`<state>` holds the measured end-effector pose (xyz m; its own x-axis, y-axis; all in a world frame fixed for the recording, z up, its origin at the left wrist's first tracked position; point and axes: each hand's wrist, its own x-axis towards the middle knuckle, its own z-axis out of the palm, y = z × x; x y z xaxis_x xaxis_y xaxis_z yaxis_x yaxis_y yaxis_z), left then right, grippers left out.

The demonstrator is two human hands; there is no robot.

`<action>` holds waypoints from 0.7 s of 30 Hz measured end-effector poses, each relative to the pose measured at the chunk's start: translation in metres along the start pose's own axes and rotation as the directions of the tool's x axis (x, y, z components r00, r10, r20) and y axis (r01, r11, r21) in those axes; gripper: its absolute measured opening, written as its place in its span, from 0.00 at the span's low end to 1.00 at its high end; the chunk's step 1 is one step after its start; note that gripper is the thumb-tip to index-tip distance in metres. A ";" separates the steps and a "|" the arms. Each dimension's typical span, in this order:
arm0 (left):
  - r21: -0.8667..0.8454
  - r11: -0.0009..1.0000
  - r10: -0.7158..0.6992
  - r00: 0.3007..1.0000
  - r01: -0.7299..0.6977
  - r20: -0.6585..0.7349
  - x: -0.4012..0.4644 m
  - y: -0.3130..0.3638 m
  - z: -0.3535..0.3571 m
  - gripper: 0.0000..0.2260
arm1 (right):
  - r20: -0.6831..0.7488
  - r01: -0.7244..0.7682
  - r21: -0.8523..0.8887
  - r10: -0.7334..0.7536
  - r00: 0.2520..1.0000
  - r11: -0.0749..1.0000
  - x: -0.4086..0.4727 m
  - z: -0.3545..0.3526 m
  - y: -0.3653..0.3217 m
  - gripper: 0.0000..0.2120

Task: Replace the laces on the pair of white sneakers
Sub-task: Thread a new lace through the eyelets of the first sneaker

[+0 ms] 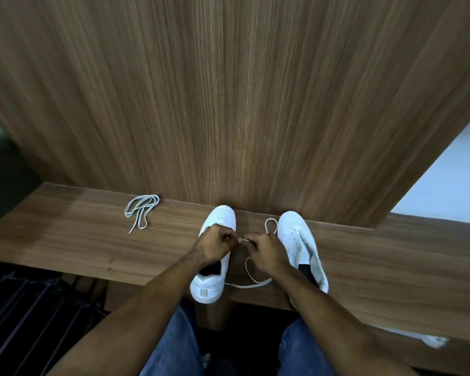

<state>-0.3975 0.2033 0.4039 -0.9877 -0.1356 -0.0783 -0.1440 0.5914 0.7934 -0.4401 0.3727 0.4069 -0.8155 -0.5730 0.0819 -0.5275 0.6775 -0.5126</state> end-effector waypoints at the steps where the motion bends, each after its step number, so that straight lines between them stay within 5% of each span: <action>1: 0.012 0.999 -0.029 0.999 0.029 -0.046 -0.002 -0.003 -0.002 0.05 | -0.011 -0.054 0.032 0.055 0.998 0.998 0.002 0.001 0.003 0.11; 5: 0.295 0.933 -0.170 0.976 0.204 -0.139 -0.009 -0.022 -0.010 0.06 | 0.039 -0.216 0.150 0.213 0.976 0.965 0.005 0.003 0.020 0.11; 9: 0.509 0.845 -0.154 0.986 0.165 -0.064 -0.014 -0.017 0.003 0.18 | 0.046 -0.242 0.203 0.237 0.970 0.949 0.002 0.005 0.029 0.08; 16: 0.112 0.942 -0.296 0.942 0.315 -0.156 -0.039 -0.012 0.041 0.09 | 0.082 -0.302 0.226 0.291 0.953 0.926 -0.005 0.007 0.026 0.08; 21: 0.069 0.967 -0.237 0.965 0.246 -0.116 -0.062 -0.003 0.069 0.10 | 0.108 -0.339 0.196 0.323 0.940 0.920 -0.005 0.011 0.026 0.09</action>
<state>-0.3397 0.2642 0.3646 -0.9115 -0.3628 -0.1935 -0.3862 0.5937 0.7060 -0.4471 0.3878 0.3837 -0.9116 -0.3692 -0.1809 -0.1622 0.7273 -0.6668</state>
